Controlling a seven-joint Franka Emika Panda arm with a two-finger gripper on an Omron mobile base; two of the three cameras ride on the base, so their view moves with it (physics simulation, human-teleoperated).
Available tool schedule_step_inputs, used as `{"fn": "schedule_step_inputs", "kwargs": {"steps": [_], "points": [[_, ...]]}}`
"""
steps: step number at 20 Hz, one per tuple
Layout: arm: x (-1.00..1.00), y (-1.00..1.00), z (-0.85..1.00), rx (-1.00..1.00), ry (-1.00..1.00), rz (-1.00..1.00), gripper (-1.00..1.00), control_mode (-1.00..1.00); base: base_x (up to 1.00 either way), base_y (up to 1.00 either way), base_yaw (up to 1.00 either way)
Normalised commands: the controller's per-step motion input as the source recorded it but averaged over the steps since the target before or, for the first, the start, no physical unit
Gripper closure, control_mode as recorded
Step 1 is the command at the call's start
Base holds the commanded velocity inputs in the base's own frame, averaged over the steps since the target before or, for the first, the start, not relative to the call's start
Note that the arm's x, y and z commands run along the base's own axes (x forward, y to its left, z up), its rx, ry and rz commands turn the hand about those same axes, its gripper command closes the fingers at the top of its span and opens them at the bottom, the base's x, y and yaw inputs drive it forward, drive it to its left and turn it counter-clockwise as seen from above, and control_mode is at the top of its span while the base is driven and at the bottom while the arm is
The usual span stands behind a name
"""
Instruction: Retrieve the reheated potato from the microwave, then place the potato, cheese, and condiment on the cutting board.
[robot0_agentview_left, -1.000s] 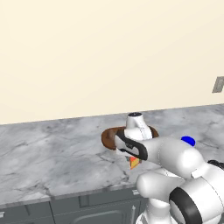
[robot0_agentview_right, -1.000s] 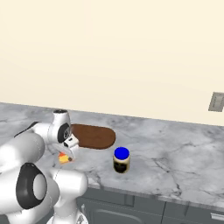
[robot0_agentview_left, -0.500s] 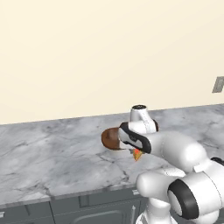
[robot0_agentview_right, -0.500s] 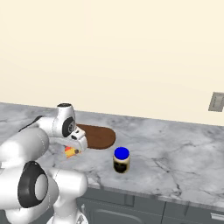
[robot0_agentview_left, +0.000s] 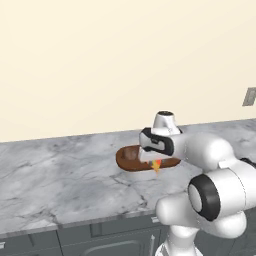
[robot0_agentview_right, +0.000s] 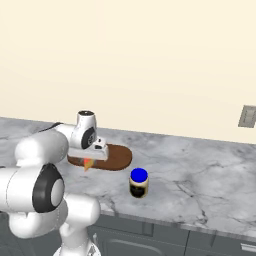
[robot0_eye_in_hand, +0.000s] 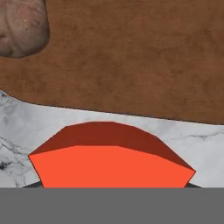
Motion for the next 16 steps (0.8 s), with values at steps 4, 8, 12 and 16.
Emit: {"fn": "schedule_step_inputs", "kwargs": {"steps": [4,8,12,16], "points": [[0.56,-0.01,0.02,0.00,0.01,0.14,1.00,-1.00,0.00,0.00,0.00],[0.58,0.00,-0.07,0.00,0.00,0.12,1.00,-1.00,0.00,0.00,0.00],[0.54,-0.03,-0.11,-0.01,0.01,0.07,1.00,-1.00,0.00,0.00,0.00],[0.35,-0.01,-0.20,-0.02,0.02,0.02,1.00,-1.00,0.00,0.00,0.00]]}}
